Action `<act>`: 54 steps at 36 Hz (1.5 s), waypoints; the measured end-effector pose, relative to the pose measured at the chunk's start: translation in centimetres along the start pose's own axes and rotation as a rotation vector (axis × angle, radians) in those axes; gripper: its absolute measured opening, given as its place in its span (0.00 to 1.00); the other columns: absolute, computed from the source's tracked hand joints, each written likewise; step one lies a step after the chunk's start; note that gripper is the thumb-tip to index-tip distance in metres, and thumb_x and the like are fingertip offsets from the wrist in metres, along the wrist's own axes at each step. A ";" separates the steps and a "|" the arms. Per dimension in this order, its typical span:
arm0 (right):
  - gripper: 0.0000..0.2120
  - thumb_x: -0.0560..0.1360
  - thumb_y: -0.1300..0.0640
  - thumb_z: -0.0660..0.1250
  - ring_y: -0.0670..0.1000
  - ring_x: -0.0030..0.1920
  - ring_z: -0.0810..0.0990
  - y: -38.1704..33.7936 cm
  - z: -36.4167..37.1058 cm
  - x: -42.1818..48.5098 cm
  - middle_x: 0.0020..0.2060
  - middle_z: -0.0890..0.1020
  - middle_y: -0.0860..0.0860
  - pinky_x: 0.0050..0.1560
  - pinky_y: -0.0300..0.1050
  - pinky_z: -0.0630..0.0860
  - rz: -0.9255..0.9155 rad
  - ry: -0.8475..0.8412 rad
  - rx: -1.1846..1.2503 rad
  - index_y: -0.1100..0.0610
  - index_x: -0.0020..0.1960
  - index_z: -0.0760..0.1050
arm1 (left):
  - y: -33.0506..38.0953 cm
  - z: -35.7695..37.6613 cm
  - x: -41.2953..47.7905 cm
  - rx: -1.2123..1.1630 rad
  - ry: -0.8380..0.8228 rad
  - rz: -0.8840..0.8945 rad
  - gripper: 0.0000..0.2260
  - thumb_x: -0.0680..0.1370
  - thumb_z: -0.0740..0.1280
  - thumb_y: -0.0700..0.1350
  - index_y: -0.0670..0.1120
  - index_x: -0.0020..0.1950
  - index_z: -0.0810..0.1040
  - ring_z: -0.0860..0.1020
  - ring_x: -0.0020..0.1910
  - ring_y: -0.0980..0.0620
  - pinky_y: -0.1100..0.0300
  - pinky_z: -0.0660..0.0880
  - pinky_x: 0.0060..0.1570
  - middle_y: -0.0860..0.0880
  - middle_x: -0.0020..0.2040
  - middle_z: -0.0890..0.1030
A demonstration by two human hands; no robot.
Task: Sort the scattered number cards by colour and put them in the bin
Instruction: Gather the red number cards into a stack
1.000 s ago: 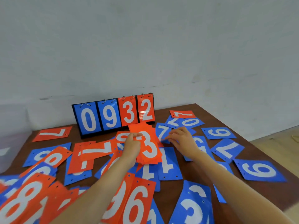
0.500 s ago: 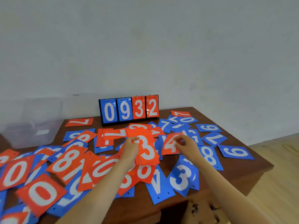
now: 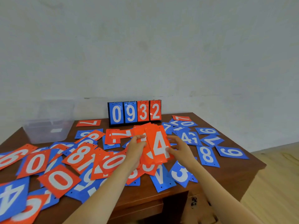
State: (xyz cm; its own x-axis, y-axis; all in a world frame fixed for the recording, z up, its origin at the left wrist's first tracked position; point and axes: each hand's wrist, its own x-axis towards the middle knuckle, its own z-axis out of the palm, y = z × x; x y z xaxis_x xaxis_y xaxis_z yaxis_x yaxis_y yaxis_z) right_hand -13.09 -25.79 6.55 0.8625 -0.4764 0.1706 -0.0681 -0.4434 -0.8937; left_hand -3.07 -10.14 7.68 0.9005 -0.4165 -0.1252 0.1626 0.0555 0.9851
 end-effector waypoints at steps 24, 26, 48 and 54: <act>0.23 0.79 0.50 0.61 0.58 0.70 0.62 6.1 -3.2 12.2 0.70 0.64 0.56 0.68 0.52 0.62 0.031 0.069 -0.555 0.55 0.72 0.63 | -2.0 6.0 9.6 0.118 -0.010 -0.074 0.12 0.78 0.61 0.37 0.56 0.52 0.73 0.79 0.54 0.46 0.48 0.79 0.51 0.46 0.58 0.76; 0.25 0.79 0.50 0.61 0.60 0.72 0.59 7.4 -4.4 15.3 0.72 0.63 0.59 0.70 0.53 0.58 0.071 0.083 -0.641 0.56 0.73 0.61 | -1.9 7.1 11.8 0.136 -0.030 -0.066 0.14 0.75 0.65 0.36 0.55 0.52 0.72 0.79 0.54 0.44 0.46 0.79 0.51 0.44 0.59 0.75; 0.31 0.80 0.41 0.52 0.58 0.76 0.38 18.7 -6.5 40.2 0.77 0.45 0.52 0.72 0.61 0.44 0.320 -0.060 -0.892 0.48 0.78 0.46 | -4.0 13.9 30.2 0.369 -0.186 -0.085 0.20 0.75 0.57 0.29 0.52 0.58 0.71 0.73 0.37 0.54 0.53 0.76 0.44 0.54 0.44 0.70; 0.26 0.80 0.40 0.46 0.59 0.76 0.44 19.6 -5.6 41.4 0.77 0.49 0.54 0.71 0.65 0.45 0.393 -0.194 -0.930 0.45 0.77 0.50 | -4.6 13.5 31.0 0.396 -0.199 -0.063 0.20 0.76 0.57 0.29 0.52 0.58 0.70 0.72 0.37 0.54 0.51 0.76 0.47 0.54 0.43 0.70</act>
State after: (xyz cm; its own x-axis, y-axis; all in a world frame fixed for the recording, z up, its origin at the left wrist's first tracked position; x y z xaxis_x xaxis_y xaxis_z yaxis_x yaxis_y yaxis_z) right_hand 18.42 -58.47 -1.59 0.7560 -0.6204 -0.2087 -0.6533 -0.7348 -0.1826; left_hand 18.64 -35.60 0.83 0.7921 -0.5769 -0.1995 0.0129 -0.3109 0.9504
